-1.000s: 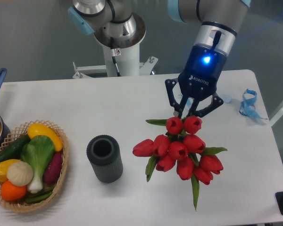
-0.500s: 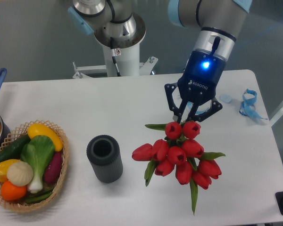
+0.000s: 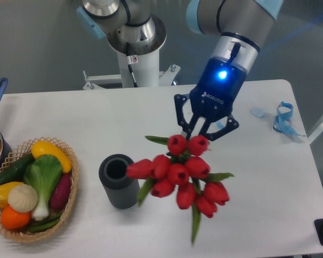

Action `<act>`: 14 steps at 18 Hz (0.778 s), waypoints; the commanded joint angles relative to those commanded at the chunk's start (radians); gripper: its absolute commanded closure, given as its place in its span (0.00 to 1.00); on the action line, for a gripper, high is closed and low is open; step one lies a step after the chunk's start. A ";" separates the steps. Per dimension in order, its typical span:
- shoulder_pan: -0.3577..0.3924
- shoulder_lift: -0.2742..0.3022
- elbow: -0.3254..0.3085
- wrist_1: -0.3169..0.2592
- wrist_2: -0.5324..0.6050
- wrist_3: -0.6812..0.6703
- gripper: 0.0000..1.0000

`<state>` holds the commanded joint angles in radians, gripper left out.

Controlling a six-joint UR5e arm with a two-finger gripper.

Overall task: Insert the flowers into the vase
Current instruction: 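Carry the tulip bouquet over the dark grey vase opening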

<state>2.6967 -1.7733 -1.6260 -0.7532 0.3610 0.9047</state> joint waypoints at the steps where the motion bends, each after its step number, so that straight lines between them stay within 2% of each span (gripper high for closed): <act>1: 0.000 0.000 -0.012 0.000 -0.048 0.041 0.90; 6: -0.003 0.005 -0.138 0.000 -0.282 0.273 0.90; 9: -0.005 0.018 -0.207 0.000 -0.341 0.345 0.90; 11: -0.014 0.020 -0.222 0.000 -0.382 0.385 0.90; 14: -0.029 0.014 -0.226 0.000 -0.386 0.407 0.90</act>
<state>2.6677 -1.7594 -1.8515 -0.7532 -0.0245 1.3114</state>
